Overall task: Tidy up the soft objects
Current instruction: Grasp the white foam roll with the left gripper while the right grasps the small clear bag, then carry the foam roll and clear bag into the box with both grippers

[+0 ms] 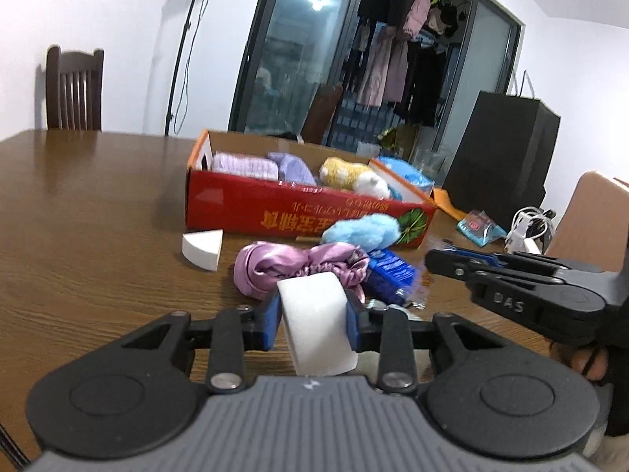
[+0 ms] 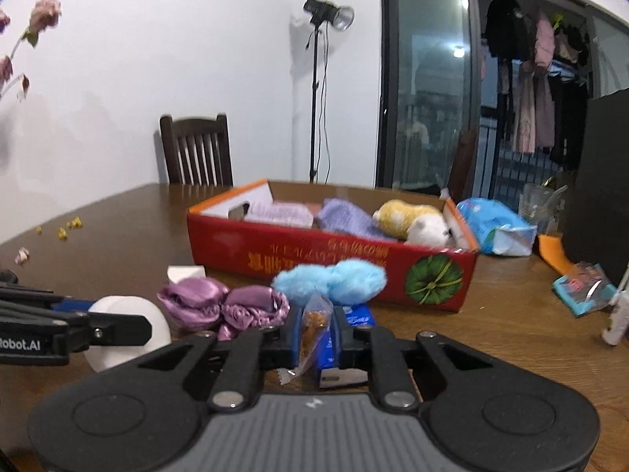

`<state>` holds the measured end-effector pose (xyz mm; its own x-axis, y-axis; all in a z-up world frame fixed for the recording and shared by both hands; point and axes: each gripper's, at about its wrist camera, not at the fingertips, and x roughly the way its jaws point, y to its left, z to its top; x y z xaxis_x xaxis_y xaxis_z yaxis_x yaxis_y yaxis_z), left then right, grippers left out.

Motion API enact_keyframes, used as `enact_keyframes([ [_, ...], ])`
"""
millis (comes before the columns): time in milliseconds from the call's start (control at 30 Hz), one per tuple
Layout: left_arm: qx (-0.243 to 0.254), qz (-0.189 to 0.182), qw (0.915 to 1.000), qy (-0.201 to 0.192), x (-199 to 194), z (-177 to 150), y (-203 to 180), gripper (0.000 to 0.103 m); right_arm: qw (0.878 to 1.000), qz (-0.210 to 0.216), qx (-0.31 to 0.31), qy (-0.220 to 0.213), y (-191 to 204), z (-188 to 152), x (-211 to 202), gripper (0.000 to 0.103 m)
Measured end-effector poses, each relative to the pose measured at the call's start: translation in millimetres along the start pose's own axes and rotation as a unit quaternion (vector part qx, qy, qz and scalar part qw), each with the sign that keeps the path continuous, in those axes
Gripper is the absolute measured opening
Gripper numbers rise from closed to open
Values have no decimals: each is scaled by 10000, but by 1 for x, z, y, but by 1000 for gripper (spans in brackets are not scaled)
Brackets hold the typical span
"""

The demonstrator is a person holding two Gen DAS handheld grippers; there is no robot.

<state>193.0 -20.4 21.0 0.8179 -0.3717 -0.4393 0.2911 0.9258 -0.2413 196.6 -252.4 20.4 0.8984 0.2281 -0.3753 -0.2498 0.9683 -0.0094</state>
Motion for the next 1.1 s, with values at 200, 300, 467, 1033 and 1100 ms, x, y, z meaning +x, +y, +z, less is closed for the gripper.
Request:
enact_keyframes([
  [200, 85, -7, 9995, -305, -37, -5, -16, 33, 9996, 87, 70, -261, 3, -7, -50, 15],
  [300, 152, -77, 9990, -412, -53, -11, -24, 34, 9993, 139, 102, -335, 7, -15, -70, 15],
  [467, 230, -183, 9982, -529, -74, -20, -35, 34, 9990, 126, 105, -426, 14, -24, -96, 15],
  [1033, 471, 32, 9934, -1049, -38, 54, -10, 34, 9959, 664, 97, -601, 7, 14, -62, 15],
  [1100, 440, 13, 9936, -1040, -16, 81, -2, 34, 9947, 810, 234, -586, -3, 37, -36, 15],
])
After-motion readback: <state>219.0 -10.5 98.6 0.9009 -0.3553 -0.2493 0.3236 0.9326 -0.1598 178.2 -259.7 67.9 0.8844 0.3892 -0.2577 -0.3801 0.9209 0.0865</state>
